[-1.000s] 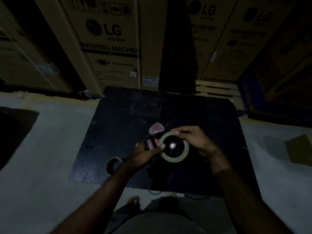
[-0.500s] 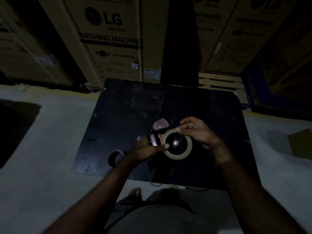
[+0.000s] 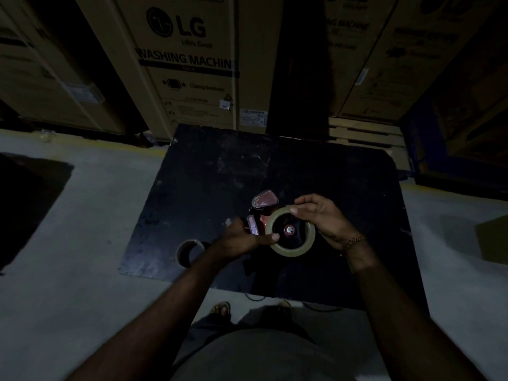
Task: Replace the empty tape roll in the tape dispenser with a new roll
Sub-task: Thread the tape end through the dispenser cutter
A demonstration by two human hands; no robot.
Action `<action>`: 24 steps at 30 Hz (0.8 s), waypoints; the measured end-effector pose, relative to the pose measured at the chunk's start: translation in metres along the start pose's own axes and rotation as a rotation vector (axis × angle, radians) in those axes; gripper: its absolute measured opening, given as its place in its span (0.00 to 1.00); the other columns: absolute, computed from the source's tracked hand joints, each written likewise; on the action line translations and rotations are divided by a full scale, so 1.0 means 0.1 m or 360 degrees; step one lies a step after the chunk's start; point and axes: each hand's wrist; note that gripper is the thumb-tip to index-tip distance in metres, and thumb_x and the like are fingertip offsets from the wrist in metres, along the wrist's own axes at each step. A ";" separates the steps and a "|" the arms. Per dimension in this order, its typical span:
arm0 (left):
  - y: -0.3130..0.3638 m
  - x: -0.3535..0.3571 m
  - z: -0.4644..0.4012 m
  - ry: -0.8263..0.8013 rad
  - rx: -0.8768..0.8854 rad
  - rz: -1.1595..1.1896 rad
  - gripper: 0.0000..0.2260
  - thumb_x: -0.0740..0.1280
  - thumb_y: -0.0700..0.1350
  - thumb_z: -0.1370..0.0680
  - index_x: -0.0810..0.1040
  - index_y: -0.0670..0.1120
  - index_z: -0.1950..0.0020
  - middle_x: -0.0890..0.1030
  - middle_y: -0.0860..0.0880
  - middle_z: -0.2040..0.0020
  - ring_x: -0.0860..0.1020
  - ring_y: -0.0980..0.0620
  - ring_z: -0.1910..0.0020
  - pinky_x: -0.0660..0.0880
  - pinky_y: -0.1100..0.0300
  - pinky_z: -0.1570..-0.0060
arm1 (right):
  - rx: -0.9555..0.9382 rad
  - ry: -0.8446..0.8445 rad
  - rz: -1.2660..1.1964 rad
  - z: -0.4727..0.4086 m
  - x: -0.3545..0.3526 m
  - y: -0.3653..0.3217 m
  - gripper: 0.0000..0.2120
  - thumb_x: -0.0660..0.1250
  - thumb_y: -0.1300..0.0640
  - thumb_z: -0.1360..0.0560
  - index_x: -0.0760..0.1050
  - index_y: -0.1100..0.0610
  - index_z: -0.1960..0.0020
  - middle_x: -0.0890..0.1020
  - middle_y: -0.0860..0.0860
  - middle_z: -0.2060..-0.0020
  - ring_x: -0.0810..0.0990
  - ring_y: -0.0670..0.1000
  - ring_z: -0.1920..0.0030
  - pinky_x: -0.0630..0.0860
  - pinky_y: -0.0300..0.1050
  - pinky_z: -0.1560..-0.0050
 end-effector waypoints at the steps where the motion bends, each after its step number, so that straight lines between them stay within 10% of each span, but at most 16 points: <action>1: 0.02 0.00 0.01 -0.0003 0.0013 -0.0010 0.26 0.83 0.62 0.34 0.87 0.50 0.41 0.89 0.51 0.48 0.87 0.52 0.48 0.78 0.64 0.61 | 0.0001 0.0037 -0.0028 0.00 0.01 0.02 0.19 0.76 0.64 0.25 0.76 0.65 0.36 0.88 0.57 0.49 0.86 0.54 0.45 0.80 0.51 0.36; 6: 0.15 0.05 0.05 0.0148 -0.0092 0.0054 0.39 0.67 0.78 0.29 0.81 0.41 0.48 0.82 0.50 0.61 0.80 0.54 0.65 0.76 0.59 0.65 | 0.0025 0.0119 -0.0025 0.03 0.04 0.12 0.15 0.74 0.62 0.23 0.79 0.64 0.38 0.85 0.65 0.44 0.84 0.54 0.45 0.78 0.50 0.36; 11: 0.04 0.04 -0.09 0.0428 -0.0186 -0.0133 0.48 0.52 0.87 0.34 0.83 0.47 0.45 0.87 0.38 0.46 0.85 0.36 0.44 0.80 0.31 0.40 | 0.0071 0.0087 -0.0033 0.08 0.02 0.16 0.12 0.74 0.61 0.23 0.80 0.59 0.40 0.86 0.64 0.42 0.85 0.54 0.44 0.78 0.54 0.33; 24: 0.50 0.11 0.20 0.0479 -0.0096 -0.0401 0.41 0.44 0.82 0.27 0.79 0.55 0.35 0.85 0.46 0.37 0.82 0.43 0.38 0.76 0.41 0.33 | 0.0059 0.0099 -0.0123 0.16 -0.03 0.12 0.11 0.73 0.63 0.23 0.78 0.56 0.42 0.87 0.56 0.49 0.85 0.54 0.46 0.79 0.56 0.34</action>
Point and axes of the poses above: each hand's wrist, its own z-axis away from the middle knuckle, its own x-axis out of the palm, y = z × x
